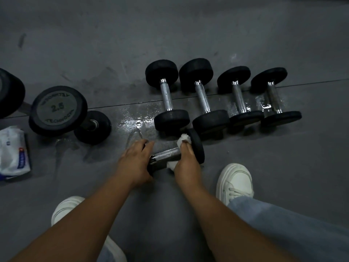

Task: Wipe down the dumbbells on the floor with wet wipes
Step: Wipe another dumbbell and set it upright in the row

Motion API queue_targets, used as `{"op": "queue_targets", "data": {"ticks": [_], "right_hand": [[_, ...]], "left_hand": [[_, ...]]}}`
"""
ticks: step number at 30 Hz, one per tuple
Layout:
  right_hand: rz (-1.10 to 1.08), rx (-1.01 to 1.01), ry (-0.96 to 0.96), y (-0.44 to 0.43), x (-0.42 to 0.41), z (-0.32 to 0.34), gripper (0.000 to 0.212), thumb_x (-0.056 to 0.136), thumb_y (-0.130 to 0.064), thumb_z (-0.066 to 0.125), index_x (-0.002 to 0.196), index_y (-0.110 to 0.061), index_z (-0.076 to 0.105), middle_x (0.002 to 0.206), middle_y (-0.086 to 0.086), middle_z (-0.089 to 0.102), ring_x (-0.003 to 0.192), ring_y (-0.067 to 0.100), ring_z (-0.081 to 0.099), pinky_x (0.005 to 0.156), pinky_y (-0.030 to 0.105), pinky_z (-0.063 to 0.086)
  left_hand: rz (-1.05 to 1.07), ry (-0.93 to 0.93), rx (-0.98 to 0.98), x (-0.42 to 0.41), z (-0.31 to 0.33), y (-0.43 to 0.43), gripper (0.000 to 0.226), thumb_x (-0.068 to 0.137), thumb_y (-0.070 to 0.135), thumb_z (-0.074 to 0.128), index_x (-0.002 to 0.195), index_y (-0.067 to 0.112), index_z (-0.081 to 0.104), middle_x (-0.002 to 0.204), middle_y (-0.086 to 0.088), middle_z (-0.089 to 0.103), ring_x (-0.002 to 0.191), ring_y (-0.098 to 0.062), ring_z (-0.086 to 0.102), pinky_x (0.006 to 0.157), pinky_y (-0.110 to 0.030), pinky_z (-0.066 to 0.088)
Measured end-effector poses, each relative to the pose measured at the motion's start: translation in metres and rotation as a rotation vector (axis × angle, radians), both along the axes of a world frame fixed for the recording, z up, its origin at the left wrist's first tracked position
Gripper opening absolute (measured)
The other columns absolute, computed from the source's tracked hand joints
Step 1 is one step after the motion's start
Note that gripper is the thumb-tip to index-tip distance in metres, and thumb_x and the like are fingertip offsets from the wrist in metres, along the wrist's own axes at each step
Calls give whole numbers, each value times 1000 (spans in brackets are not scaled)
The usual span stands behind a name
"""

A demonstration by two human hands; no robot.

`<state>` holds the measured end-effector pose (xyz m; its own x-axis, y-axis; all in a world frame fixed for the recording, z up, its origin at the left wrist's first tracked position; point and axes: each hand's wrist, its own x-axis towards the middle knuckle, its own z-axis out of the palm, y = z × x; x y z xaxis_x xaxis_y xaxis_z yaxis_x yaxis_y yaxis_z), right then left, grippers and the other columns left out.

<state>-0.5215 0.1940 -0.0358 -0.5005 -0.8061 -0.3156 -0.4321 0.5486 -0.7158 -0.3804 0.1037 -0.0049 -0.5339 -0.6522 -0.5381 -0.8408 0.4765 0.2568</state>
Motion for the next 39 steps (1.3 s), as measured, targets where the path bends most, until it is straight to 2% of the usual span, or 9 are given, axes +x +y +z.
{"op": "queue_targets", "data": {"ticks": [4, 6, 8, 13, 20, 24, 29, 36, 39], "right_hand": [[-563, -48, -392, 13, 12, 9, 25, 89, 2, 48, 101, -8, 67, 96, 8, 67, 80, 14, 63, 67, 16, 49], [-888, -4, -866, 11, 19, 6, 25, 92, -2, 43, 76, -15, 57, 64, 7, 58, 48, 11, 51, 40, 18, 37], [-1103, -10, -1198, 5, 11, -4, 29, 96, -6, 37, 75, -18, 52, 58, -1, 53, 49, 7, 42, 35, 14, 30], [-1270, 6, -1421, -11, -4, -5, 27, 96, -9, 36, 80, -22, 52, 75, -4, 52, 61, 7, 40, 44, 17, 29], [-1241, -105, -1288, -26, 0, 13, 28, 93, 6, 34, 78, -14, 49, 85, 4, 51, 81, 14, 50, 92, 28, 44], [-1275, -45, -1174, -34, 10, 12, 27, 96, 1, 39, 79, -18, 44, 74, -1, 47, 60, 8, 48, 50, 15, 46], [-1217, -122, -986, -28, 22, -1, 13, 94, -13, 59, 82, -17, 61, 76, -1, 60, 68, 8, 56, 63, 21, 45], [-1326, -48, -1088, -51, 7, -2, 32, 87, -43, 67, 98, -13, 63, 81, 0, 64, 65, 12, 57, 38, 14, 38], [-1307, -135, -958, -38, 17, -9, 32, 92, -33, 63, 66, -19, 50, 47, -8, 45, 42, 6, 38, 37, 19, 29]], "left_hand": [[-3, -3, -6, -1, 3, -2, 116, 60, 41, 83, 154, 26, 18, 158, 1, 18, 144, -20, 24, 113, -34, 31], [1, -13, 6, -2, 3, -4, 115, 60, 41, 82, 154, 27, 17, 158, 2, 18, 144, -19, 25, 112, -34, 31], [7, -16, -3, -1, 0, -2, 116, 59, 42, 82, 154, 27, 18, 157, 2, 19, 143, -20, 27, 111, -35, 32], [27, -2, -18, 1, -4, 3, 118, 54, 41, 83, 153, 27, 21, 158, 0, 19, 143, -23, 28, 112, -40, 36], [24, -17, 5, 0, -3, 1, 120, 56, 41, 86, 154, 27, 19, 159, 0, 17, 143, -25, 27, 113, -40, 32], [19, -18, -2, 1, -2, 1, 119, 58, 41, 86, 155, 27, 17, 159, -1, 16, 144, -24, 25, 113, -39, 30], [18, -15, -9, -1, -2, 2, 118, 60, 41, 84, 155, 26, 17, 160, -2, 14, 146, -23, 21, 114, -39, 29], [13, 4, -29, 0, 0, 6, 114, 61, 39, 83, 155, 25, 19, 159, -3, 15, 145, -24, 22, 113, -39, 30], [9, 17, -23, 0, 1, 4, 113, 61, 39, 82, 154, 23, 20, 159, -3, 17, 144, -24, 23, 112, -38, 31]]}}
